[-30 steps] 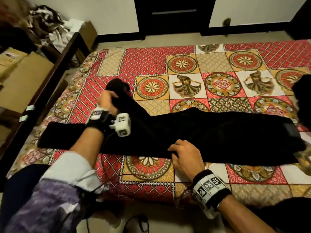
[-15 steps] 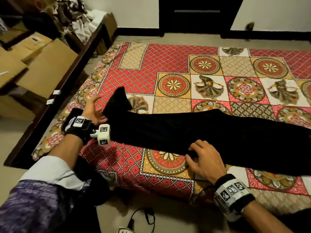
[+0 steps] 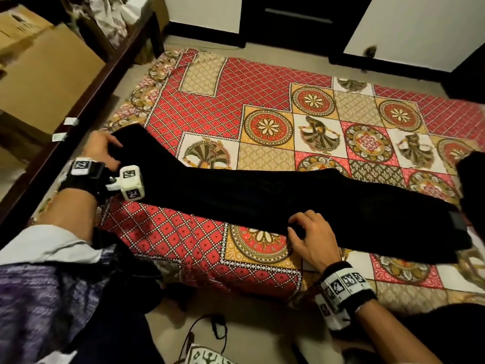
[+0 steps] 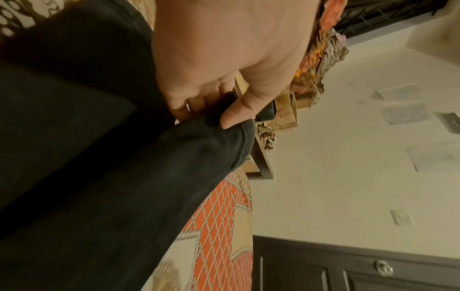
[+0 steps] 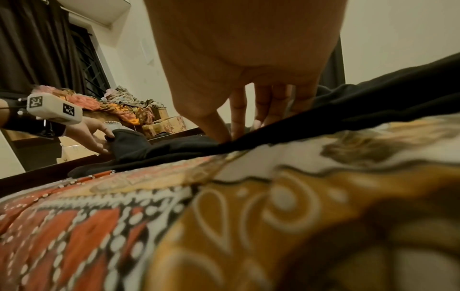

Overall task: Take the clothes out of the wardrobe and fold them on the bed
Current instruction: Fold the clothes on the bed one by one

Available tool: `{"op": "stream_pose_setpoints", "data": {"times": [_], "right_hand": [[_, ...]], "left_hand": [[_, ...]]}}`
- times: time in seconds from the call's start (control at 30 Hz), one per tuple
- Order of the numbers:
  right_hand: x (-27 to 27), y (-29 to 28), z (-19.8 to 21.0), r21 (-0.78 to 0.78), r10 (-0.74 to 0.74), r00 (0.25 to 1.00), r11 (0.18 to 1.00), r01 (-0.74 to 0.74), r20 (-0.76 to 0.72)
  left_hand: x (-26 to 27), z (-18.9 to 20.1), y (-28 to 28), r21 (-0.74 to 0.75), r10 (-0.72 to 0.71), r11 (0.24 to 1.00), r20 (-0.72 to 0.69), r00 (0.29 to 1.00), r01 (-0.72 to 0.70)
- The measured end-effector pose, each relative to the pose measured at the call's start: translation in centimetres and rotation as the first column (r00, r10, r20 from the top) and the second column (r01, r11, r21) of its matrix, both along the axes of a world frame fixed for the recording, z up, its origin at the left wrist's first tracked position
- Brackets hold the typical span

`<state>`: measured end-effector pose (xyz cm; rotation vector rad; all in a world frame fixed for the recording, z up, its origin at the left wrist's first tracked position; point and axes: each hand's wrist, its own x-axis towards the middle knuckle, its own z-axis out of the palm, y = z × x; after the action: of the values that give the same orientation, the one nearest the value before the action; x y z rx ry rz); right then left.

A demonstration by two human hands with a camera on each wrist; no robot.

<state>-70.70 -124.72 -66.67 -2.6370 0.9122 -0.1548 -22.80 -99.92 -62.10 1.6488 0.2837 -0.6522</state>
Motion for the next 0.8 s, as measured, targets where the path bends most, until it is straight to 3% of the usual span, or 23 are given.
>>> {"op": "stream_pose_setpoints", "data": {"times": [0.1,0.13,0.23,0.3,0.4,0.47,0.5,0.57,0.6,0.7,0.73,0.8], "right_hand": [[2.4,0.5,0.8,0.049,0.001,1.000,0.999,-0.002,0.019],[3.7,0.8,1.1,0.055,0.012,1.000,0.998,-0.013,0.020],[7.7,1.6,1.9,0.074,0.075,0.997,0.995,-0.073,-0.032],[9.6,2.4,2.3,0.093,0.097,0.993,0.992,-0.091,-0.067],[10.5,3.6,2.7,0.092,0.072,0.997,0.993,-0.070,-0.015],[10.3,4.3,2.9,0.081,0.088,0.994,0.992,-0.094,0.069],[10.0,4.7,3.0,0.081,0.097,0.987,0.991,-0.108,0.127],[9.0,5.3,3.5,0.077,0.105,0.960,0.989,-0.129,0.259],[8.4,5.7,3.6,0.063,0.123,0.945,0.987,-0.148,0.303],[7.0,7.4,3.2,0.003,0.192,0.938,0.979,-0.202,0.288],[6.7,7.9,2.8,-0.002,0.205,0.947,0.978,-0.211,0.248],[6.4,8.8,1.9,-0.002,0.224,0.964,0.974,-0.226,0.146]], "left_hand": [[0.5,1.1,0.9,-0.084,0.053,0.995,-0.042,0.998,-0.056],[0.9,1.0,0.9,-0.053,0.049,0.997,0.018,0.999,-0.048],[3.0,-0.7,2.4,0.237,-0.211,0.961,0.296,0.932,0.142],[2.7,-0.7,3.1,0.406,-0.398,0.879,0.332,0.855,0.252],[1.8,-0.1,3.3,0.589,-0.657,0.674,0.202,0.726,0.446],[1.0,0.4,2.8,0.663,-0.705,0.569,0.087,0.704,0.488],[0.5,0.8,2.7,0.671,-0.708,0.553,0.067,0.703,0.493],[0.4,1.1,2.4,0.676,-0.717,0.571,0.135,0.684,0.465],[0.5,1.2,2.4,0.676,-0.679,0.621,0.211,0.703,0.397],[1.0,1.7,3.4,0.606,-0.401,0.795,0.499,0.768,0.022],[1.2,1.4,3.8,0.593,-0.346,0.804,0.530,0.774,-0.047],[1.5,0.5,4.8,0.587,-0.310,0.810,0.417,0.854,0.007]]}}
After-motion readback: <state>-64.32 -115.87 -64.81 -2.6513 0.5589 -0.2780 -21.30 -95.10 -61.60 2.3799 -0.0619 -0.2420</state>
